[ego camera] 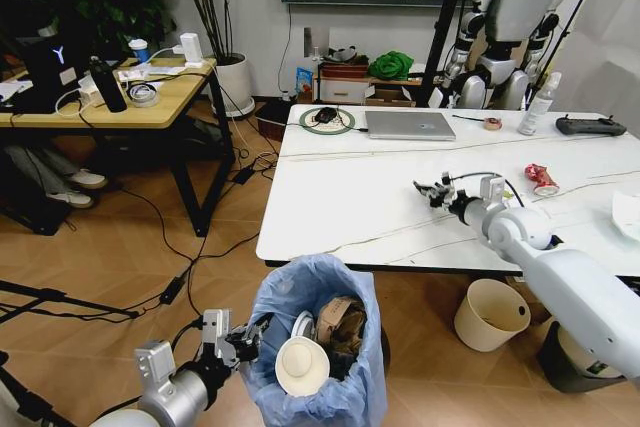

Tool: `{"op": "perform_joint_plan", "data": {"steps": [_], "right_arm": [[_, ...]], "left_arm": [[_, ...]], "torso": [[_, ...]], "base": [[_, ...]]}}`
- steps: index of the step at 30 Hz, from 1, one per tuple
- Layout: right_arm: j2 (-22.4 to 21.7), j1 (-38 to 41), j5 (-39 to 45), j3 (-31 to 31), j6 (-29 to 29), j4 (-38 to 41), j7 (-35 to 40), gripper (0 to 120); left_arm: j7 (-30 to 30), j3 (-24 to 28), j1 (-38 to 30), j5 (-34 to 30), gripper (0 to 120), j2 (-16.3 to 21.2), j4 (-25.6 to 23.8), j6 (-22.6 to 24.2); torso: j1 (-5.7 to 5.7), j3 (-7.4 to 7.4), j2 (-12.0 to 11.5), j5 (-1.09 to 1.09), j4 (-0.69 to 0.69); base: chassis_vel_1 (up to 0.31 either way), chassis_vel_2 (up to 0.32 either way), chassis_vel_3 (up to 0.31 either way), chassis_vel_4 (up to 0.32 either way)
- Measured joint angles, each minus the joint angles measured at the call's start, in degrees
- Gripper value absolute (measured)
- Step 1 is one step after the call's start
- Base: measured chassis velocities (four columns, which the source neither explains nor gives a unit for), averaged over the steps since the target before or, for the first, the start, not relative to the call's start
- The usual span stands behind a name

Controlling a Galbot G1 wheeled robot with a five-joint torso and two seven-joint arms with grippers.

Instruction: Pick up the trash bin and place the trash from the table into it.

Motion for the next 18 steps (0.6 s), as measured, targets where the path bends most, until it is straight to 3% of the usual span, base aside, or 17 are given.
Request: {"op": "perform_joint_plan", "data": {"steps": [5,11,18], "right_arm": [[-2.2,0.1,4.9,-0.1,3.2,10.4,-1.6,0],[-9.4,-0.6,9.8,-4.2,6.8,26.9,-4.7,0],[-13.8,-3.6,9.2,-9.7,9.2,37.4,-7.8,0]], "left_arm": [[0.0,0.1,-0.4,-0.2,0,0.4,-0.1,0.0],[-0.1,-0.2,-0.7,-0.7,0,0.9,-0.2,0.0],[-0.6,-0.7,-1.4,-2.1,0,1.7,-0.3,0.1]], "torso": [[0.00,-0.01,0.0,-0.01,0.01],[-0.01,-0.02,0.0,-0.02,-0.01],[-0.02,-0.02,0.0,-0.02,0.00]], "base": [[0.000,0.000,0.000,0.000],[0.000,0.000,0.000,0.000],[0.000,0.000,0.000,0.000]]}}
